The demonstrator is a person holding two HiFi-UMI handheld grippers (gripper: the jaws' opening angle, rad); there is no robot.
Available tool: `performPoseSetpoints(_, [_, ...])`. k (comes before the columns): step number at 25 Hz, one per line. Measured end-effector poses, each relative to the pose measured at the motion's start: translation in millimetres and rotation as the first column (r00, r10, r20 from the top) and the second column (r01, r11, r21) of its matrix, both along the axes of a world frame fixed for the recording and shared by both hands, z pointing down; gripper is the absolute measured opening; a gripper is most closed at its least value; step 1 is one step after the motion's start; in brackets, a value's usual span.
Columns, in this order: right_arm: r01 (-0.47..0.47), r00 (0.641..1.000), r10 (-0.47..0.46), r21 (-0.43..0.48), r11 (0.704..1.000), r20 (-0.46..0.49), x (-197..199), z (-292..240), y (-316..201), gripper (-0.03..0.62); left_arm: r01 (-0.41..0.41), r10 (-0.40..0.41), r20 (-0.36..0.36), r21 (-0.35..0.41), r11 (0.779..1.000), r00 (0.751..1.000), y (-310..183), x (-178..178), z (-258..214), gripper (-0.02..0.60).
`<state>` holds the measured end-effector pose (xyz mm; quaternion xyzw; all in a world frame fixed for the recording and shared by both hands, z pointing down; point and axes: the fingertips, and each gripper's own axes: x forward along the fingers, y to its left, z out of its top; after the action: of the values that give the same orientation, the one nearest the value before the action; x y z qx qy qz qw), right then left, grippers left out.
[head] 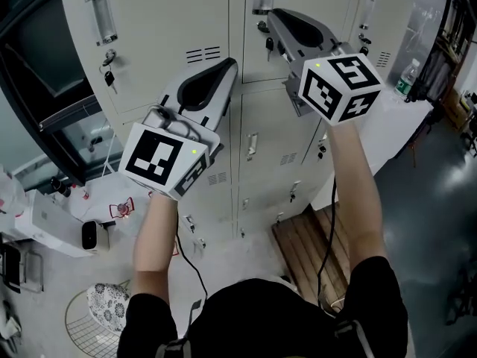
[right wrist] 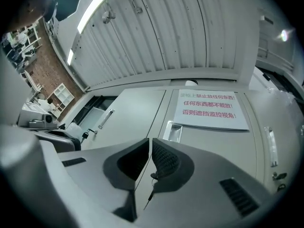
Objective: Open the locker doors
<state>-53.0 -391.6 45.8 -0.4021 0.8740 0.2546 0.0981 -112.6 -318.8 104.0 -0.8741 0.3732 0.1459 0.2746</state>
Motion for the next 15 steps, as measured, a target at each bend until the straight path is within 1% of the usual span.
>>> performPoseSetpoints(5, [0.006, 1.000, -0.006, -0.019, 1.000, -0.005, -7.1, -7.6, -13.2, 0.053, 0.019, -0.019, 0.008, 0.007, 1.000, 1.000, -5.3, -1.4, -4.2, 0.017])
performPoseSetpoints(7, [0.000, 1.000, 0.000, -0.032, 0.999, -0.013, -9.2, -8.0, -20.9, 0.086, 0.024, -0.024, 0.009, 0.007, 1.000, 1.000, -6.6, -2.6, -5.4, 0.018])
performPoseSetpoints(9, [-0.013, 1.000, 0.012, -0.047, 0.999, -0.015, -9.3, -9.1, -30.0, 0.100, 0.025, -0.025, 0.012, 0.008, 1.000, 1.000, -7.9, -3.2, -6.3, 0.017])
performPoseSetpoints(12, [-0.009, 1.000, 0.008, -0.089, 0.996, -0.011, -10.7, -11.4, -42.5, 0.114, 0.026, -0.027, 0.016, 0.006, 1.000, 1.000, -8.3, -3.6, -5.8, 0.018])
performPoseSetpoints(15, [-0.016, 1.000, 0.013, -0.127, 0.992, -0.025, -14.8, -12.2, -53.7, 0.150, 0.027, -0.027, 0.018, 0.007, 1.000, 0.999, -5.8, -3.6, -4.4, 0.018])
